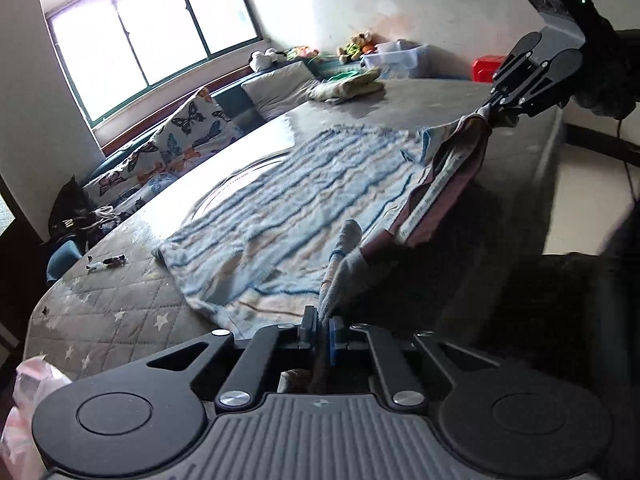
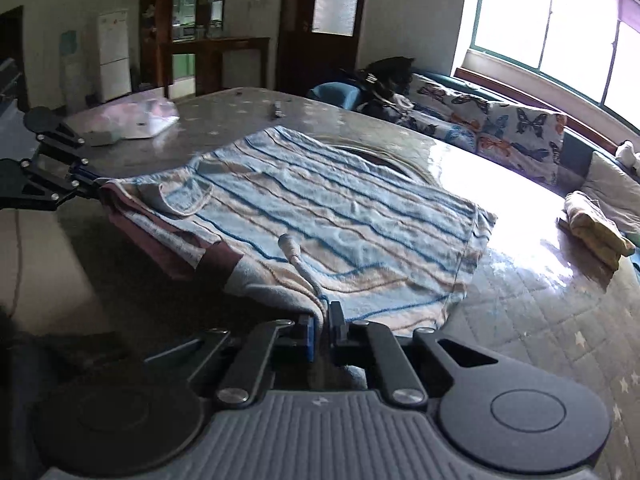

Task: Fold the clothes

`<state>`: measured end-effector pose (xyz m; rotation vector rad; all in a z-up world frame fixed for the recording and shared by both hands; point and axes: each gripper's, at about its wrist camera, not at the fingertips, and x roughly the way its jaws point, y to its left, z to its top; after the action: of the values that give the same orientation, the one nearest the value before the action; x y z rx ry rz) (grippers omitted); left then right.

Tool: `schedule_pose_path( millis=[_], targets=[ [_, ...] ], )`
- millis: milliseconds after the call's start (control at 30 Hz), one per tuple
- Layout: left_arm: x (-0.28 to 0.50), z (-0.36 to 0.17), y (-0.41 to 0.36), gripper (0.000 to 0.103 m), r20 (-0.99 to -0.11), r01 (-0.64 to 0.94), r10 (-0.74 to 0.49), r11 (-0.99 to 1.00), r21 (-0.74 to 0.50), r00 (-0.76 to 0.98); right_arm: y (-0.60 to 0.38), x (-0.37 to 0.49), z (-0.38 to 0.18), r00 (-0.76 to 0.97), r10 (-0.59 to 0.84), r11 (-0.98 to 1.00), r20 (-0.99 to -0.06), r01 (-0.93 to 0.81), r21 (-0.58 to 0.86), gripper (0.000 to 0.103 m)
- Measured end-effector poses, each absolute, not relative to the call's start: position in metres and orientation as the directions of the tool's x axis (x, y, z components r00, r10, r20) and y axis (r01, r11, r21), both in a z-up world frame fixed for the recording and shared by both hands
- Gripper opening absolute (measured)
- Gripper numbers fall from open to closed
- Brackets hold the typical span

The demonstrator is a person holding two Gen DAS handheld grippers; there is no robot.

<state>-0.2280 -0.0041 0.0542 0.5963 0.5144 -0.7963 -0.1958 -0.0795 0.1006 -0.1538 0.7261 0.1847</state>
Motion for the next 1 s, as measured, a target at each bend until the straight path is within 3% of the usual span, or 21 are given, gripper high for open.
schedule_pose_path(
  millis=[200,533,1000],
  targets=[
    [-0.229,0.068,-0.003,0.006,-0.591,0.748,-0.497,0.587,0.31,0.635,-0.072,-0.209,0.115,0.727,0.129,0.967,-0.674,-0.242,-0.076,0.006],
    [-0.141,0.088,-0.025,0.006,-0.544,0.702,-0.482,0.635,0.323,0.687,-0.101,-0.141,0.14,0.758,0.1,0.969,-0.644,-0.22,-0.109,0.006],
    [0.011,0.071,-0.072,0.007,-0.667,0.742,-0.429,0.604,0.291,0.61,-0.168,0.01,0.116,0.667,0.108,0.98,-0.738,-0.195,-0.032,0.006]
  ],
)
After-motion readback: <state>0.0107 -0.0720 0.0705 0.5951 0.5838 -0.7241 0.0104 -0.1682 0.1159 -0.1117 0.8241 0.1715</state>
